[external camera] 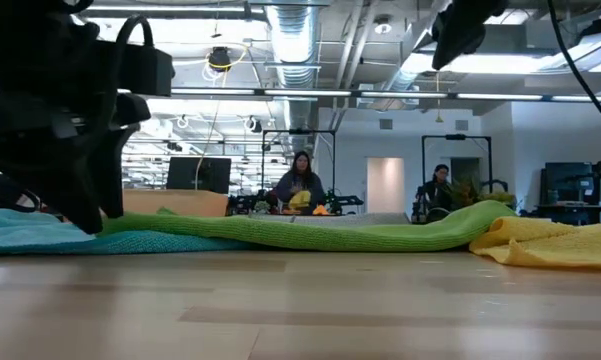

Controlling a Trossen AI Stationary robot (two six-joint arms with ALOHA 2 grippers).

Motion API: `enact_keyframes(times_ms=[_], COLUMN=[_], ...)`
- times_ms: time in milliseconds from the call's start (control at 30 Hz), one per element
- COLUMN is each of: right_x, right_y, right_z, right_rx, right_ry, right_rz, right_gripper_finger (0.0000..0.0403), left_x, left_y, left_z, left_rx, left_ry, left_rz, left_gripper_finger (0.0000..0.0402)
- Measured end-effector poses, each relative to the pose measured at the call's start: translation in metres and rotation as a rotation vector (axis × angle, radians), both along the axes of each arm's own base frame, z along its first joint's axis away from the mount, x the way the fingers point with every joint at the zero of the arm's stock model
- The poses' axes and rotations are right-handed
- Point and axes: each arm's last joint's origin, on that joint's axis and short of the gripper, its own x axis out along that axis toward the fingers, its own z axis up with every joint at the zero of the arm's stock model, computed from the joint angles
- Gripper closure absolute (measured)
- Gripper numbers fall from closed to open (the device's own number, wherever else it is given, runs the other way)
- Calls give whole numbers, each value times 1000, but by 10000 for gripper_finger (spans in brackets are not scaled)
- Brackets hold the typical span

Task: Fold microfiber towels
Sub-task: Fold the green microfiber towel

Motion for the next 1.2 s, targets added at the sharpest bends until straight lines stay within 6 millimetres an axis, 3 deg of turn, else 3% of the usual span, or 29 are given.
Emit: enact_keyframes(times_ms=[333,633,1200], right_x=[0,0,0], right_y=[0,0,0], right_z=[1,0,0], right_rx=[0,-1,-2], right_ry=[-5,-2,-1], right_rz=[-1,-2,-2], right_gripper_finger=[236,237,244], left_x=[0,7,4], left_y=[2,-5,21], left_z=[3,21,-6], left_rx=[34,24,7], left_ry=[-33,-25,57], left_rz=[28,-6,25], left_gripper_finger=[243,243,243])
